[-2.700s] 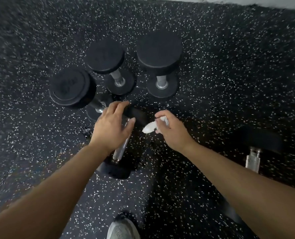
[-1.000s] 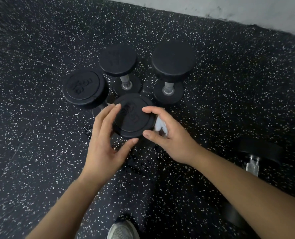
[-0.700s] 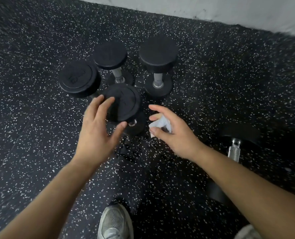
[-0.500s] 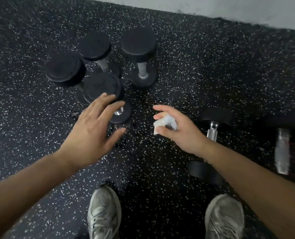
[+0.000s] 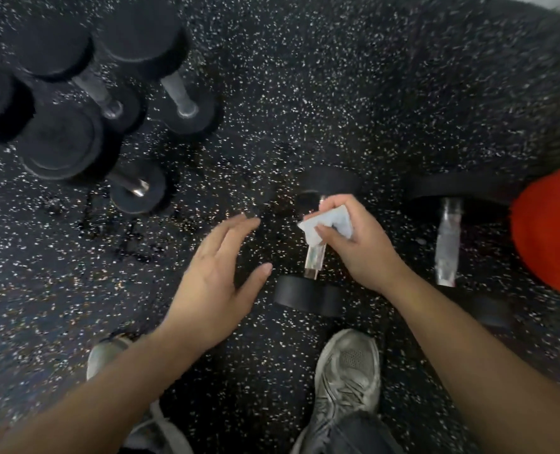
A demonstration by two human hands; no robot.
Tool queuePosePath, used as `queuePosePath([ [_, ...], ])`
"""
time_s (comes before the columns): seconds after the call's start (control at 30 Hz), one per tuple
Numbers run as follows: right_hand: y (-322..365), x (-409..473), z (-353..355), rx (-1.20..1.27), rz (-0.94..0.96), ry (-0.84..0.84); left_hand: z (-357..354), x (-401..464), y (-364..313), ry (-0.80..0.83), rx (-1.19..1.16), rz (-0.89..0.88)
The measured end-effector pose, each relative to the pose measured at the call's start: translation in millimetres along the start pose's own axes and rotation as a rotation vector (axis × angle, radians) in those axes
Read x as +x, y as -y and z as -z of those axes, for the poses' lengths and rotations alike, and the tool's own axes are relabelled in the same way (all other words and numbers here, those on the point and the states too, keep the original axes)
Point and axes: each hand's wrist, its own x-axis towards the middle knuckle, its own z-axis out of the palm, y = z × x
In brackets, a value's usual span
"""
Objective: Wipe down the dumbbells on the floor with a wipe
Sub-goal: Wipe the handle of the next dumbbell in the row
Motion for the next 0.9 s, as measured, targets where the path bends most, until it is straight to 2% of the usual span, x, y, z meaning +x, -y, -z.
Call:
queuePosePath([
  [0.2, -42, -15, 19, -0.159, -0.079, -0.089, -67, -14, -25, 0.045, -0.049, 0.078],
  [0.37, -53, -14, 16, -0.072, -0.218, -0.002, -98, -11, -36, 0.005, -0.098, 0.176],
  [0.47, -55, -10, 14, -0.081, -0.213, 0.034, -107, -8, -35, 0.004, -0.094, 0.244],
  [0.6, -60, -7, 15, -0.172, -0.099, -0.005, -108, -7, -28, 0.025, -0.104, 0.270],
  [0.8, -66, 3, 6, -0.302, 0.182, -0.271, -105, -8, -23, 0.024, -0.098, 0.261],
  [0.9, -75, 14, -3, -0.452, 0.287, -0.301, -107, -11, -24, -0.002, -0.131, 0.287],
])
